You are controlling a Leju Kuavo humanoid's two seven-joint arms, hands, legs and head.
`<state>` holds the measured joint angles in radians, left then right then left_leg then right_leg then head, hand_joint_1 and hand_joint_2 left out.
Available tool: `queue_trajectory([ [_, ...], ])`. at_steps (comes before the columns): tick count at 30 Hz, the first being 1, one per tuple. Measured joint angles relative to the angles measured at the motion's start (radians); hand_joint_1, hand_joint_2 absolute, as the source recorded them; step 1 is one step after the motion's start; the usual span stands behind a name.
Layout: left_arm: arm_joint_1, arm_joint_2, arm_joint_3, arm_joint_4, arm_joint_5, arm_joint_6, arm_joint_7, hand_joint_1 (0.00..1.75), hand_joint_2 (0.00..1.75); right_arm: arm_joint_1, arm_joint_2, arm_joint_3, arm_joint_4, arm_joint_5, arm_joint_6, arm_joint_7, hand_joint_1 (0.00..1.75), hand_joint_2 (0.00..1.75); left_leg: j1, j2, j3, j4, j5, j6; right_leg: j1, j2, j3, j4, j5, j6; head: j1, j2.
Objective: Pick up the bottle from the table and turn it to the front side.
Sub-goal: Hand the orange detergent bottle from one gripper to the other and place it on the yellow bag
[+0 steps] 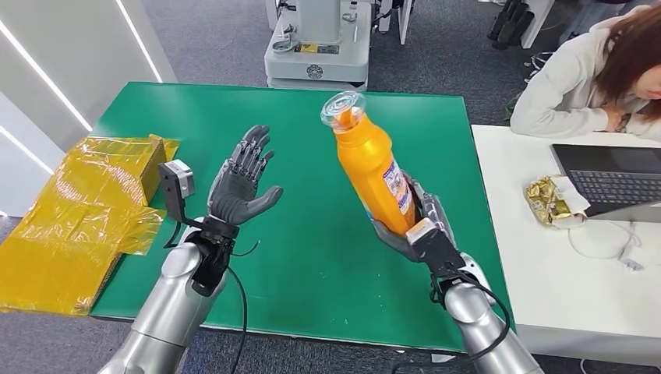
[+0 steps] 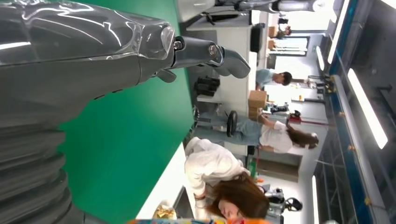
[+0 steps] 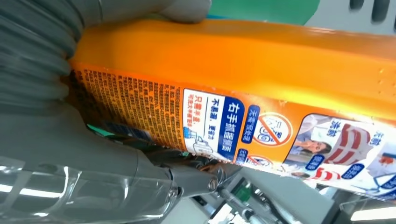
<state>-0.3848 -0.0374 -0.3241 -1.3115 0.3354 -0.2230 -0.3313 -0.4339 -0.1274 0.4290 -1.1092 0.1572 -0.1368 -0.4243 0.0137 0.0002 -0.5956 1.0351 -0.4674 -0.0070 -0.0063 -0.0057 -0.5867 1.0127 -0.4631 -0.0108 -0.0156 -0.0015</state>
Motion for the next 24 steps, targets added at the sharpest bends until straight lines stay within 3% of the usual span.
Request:
queue_trajectory([
  [24,-0.031,0.009,-0.008,-0.107,0.045,-0.069,0.063,0.0,1.75,-0.086,0.062,0.084,0.069,0.055,0.042,0.037,1.75,1.75,0.0,0.0,0.0,0.0,0.0,0.0,0.0,0.0,0.0,0.0,0.0,0.0,0.0,0.0],
])
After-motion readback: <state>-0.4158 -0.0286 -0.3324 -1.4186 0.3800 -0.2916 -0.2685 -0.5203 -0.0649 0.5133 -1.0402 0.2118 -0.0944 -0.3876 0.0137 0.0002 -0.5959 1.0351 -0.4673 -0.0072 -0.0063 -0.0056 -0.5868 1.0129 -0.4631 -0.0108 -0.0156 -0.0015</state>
